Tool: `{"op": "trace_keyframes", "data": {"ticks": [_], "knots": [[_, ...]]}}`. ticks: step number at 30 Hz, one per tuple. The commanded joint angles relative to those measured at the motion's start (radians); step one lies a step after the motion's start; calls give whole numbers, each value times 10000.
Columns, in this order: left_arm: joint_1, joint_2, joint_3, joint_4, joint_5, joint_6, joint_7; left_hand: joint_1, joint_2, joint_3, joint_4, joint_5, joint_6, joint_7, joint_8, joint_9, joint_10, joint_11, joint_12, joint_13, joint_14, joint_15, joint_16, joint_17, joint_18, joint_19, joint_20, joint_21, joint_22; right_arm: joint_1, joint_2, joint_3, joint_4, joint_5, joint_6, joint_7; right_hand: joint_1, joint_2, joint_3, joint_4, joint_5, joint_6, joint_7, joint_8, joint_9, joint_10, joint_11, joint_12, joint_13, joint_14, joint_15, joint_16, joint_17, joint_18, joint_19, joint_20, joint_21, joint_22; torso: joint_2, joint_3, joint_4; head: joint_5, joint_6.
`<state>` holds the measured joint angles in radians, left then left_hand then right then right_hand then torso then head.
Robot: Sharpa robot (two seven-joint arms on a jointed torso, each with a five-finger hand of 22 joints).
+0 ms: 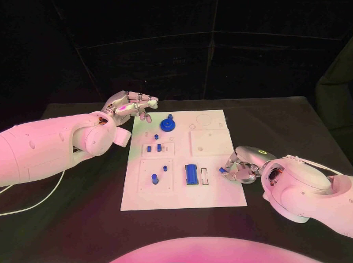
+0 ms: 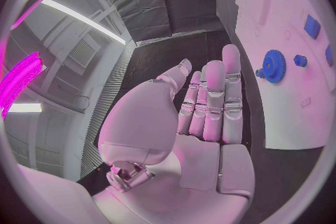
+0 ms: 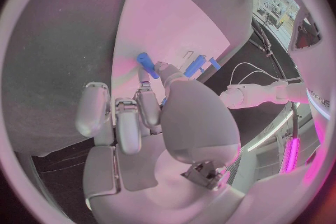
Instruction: Assemble the parts on the task board
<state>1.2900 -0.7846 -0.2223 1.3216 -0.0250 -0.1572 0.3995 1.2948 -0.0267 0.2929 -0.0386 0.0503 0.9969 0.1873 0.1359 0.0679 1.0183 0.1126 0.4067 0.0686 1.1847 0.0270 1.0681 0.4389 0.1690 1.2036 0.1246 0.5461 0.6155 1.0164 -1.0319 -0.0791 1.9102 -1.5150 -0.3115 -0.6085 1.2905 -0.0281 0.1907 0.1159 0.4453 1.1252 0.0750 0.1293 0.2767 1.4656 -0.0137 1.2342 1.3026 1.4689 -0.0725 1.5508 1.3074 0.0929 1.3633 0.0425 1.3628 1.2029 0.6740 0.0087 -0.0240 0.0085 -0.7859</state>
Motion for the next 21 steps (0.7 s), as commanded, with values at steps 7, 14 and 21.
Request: {"op": "trace_keyframes", "data": {"ticks": [7, 14, 21], "knots": [[12, -6, 7, 39, 26, 140, 132, -41, 23, -5, 49, -6, -91, -18, 57, 5, -79, -29, 61, 11, -66, -9, 59, -14, 126, 48, 0, -42, -17, -4, 270, -6, 50, 1902, -1117, 724, -260, -524, 652, 83, 452, 150, -7, -57, 3, 62, 67, 3, 592, 958, 27, 47, 2360, -158, 84, -3, 47, 39, 13, -2, 6, -15, -56], [13, -11, 7, 73, 25, 203, 140, -35, 16, -7, 44, -7, -95, -18, 58, 5, -82, -29, 63, 11, -68, -9, 61, -15, 126, 47, 0, -44, -18, -4, 512, -7, -94, 2411, -1177, 660, -562, -718, 625, 187, 448, 220, -7, -44, 18, 110, 74, 76, 636, 970, 35, 77, 2413, -165, 108, 3, 68, 80, 11, 9, -1, 33, -67], [14, -18, 8, 88, 25, 239, 149, -35, 16, -7, 44, -7, -95, -18, 58, 5, -82, -29, 63, 11, -68, -9, 61, -15, 126, 47, 0, -44, -18, -4, 709, -7, -189, 2637, -1075, 543, -984, -775, 447, 403, 546, 390, -72, 19, 64, 224, 27, 272, 751, 982, 2, 106, 2464, -183, 184, -18, 131, 185, 24, 9, 3, 63, -78]]}}
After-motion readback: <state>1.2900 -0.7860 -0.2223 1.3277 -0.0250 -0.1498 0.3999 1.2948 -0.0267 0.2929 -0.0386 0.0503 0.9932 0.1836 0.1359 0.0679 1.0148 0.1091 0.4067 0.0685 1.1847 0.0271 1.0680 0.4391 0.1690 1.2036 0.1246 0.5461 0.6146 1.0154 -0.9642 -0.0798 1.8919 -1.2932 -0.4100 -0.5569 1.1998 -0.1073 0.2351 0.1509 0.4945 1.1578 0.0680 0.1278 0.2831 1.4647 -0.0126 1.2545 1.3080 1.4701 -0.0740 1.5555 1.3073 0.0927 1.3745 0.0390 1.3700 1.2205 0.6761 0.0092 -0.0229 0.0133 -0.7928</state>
